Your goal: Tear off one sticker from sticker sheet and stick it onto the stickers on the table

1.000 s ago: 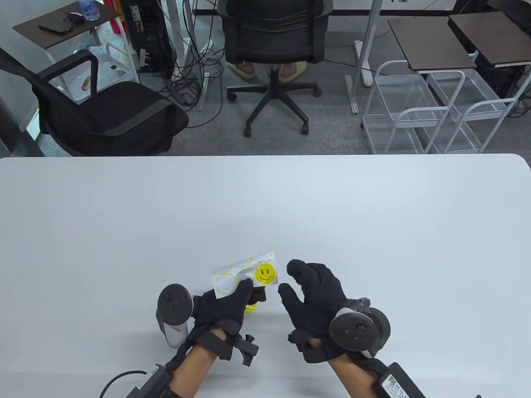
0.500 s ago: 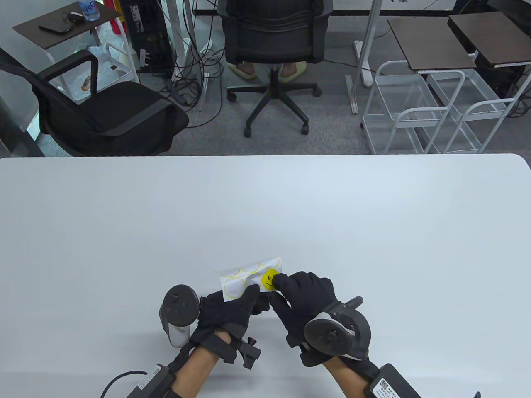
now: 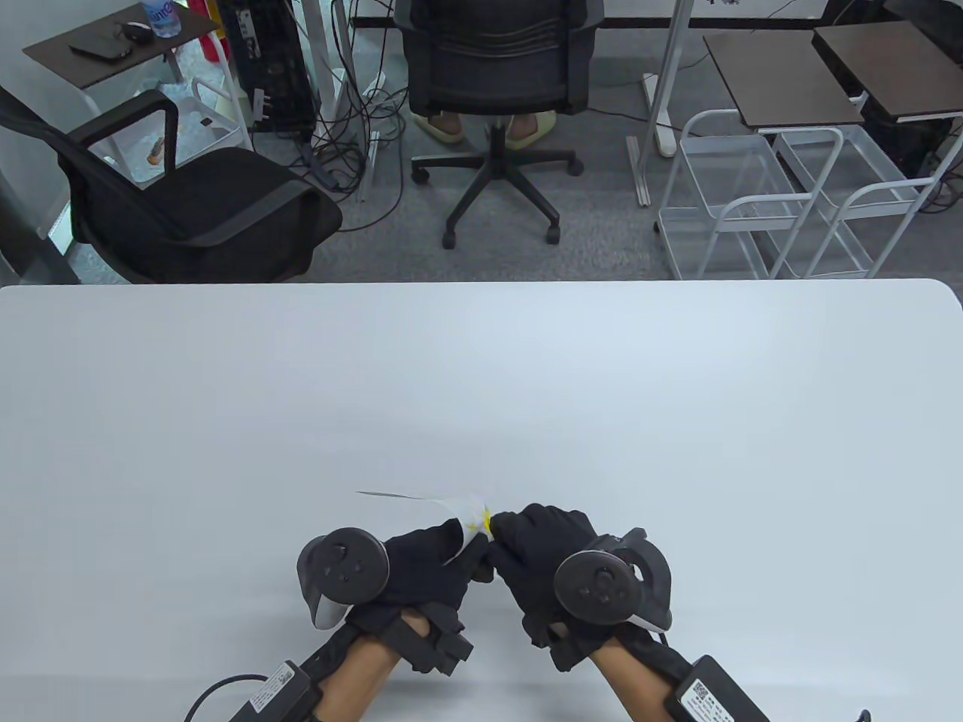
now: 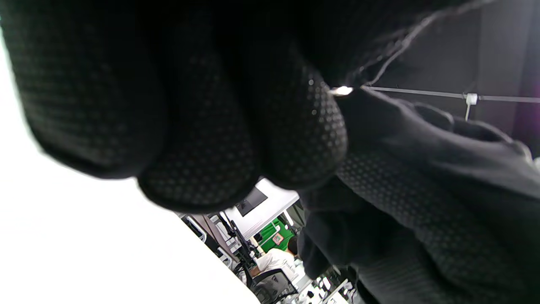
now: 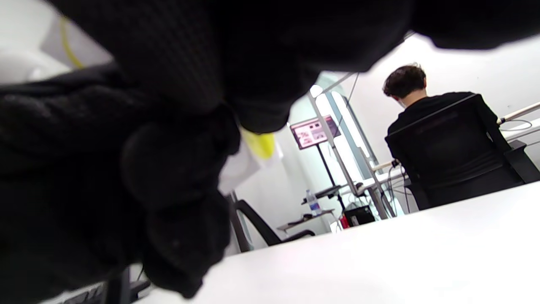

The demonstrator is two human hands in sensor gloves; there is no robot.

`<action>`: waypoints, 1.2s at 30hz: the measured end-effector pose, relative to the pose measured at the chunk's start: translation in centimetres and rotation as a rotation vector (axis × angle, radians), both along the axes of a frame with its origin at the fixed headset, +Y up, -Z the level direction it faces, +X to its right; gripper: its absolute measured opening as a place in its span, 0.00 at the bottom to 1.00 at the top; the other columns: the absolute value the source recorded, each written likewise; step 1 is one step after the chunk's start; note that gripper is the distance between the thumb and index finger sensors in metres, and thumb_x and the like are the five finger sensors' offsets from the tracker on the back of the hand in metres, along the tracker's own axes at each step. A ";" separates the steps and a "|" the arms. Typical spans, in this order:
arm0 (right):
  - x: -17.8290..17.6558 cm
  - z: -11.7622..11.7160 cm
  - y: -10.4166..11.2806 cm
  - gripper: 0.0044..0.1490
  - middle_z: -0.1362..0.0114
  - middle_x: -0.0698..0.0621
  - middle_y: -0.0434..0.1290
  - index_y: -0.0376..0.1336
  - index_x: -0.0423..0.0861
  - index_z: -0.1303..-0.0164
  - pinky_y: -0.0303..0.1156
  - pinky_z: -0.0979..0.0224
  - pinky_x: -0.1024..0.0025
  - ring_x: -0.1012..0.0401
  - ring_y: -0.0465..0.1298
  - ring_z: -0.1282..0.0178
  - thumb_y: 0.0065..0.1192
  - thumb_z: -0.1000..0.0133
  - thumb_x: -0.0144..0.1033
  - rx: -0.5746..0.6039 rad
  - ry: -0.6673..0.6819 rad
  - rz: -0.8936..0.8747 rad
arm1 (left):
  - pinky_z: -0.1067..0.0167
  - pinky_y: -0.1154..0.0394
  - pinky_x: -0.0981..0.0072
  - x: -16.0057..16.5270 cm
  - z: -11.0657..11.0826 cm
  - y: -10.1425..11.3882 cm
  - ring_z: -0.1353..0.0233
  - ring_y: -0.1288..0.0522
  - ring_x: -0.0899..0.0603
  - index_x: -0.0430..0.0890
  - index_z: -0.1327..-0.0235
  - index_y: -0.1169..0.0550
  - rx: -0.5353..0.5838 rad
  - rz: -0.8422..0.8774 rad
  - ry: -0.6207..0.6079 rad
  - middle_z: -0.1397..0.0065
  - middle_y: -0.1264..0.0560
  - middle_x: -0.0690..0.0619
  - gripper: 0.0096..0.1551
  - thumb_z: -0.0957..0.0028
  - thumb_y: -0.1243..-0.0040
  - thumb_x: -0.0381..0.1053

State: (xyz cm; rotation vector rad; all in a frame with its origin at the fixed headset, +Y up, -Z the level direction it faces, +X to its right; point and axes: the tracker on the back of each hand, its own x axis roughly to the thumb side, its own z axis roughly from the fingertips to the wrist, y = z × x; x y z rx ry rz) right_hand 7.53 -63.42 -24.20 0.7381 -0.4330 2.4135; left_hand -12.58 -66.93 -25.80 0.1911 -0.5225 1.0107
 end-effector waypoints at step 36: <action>1.1 -0.2 -0.7 0.25 0.64 0.48 0.81 0.76 0.36 0.52 0.77 0.58 0.50 0.57 0.78 0.72 0.71 0.50 0.39 0.047 0.002 -0.161 | 0.53 0.13 0.52 -0.1 -0.1 -0.4 0.52 0.10 0.41 0.37 0.49 0.18 0.011 0.039 -0.044 0.56 0.13 0.48 0.25 0.47 0.42 0.53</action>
